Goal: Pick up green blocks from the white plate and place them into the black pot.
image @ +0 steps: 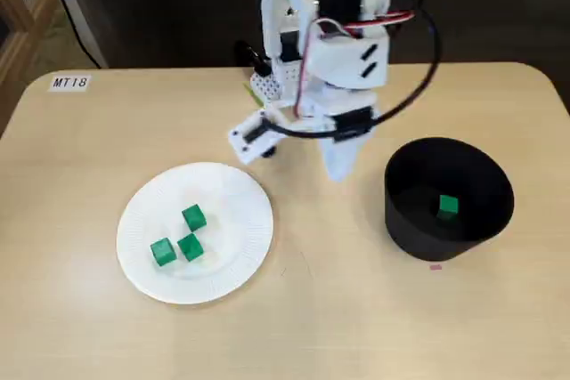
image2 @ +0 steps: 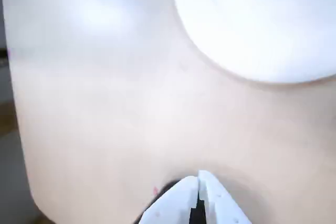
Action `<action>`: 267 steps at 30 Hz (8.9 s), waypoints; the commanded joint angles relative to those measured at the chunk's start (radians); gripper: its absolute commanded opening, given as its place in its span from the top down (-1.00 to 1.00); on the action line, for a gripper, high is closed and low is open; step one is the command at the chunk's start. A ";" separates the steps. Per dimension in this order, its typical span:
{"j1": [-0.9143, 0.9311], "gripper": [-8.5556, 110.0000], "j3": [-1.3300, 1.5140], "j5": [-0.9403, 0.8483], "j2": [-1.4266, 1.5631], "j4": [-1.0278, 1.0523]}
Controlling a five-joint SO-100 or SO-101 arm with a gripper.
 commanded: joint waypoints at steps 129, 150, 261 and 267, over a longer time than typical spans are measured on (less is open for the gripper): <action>-0.699 0.90 0.730 0.284 0.382 -0.865; -0.499 0.90 0.448 0.291 0.368 -0.499; 0.324 0.90 -1.003 0.460 -0.790 0.173; 0.172 0.90 -1.178 0.222 -0.597 0.167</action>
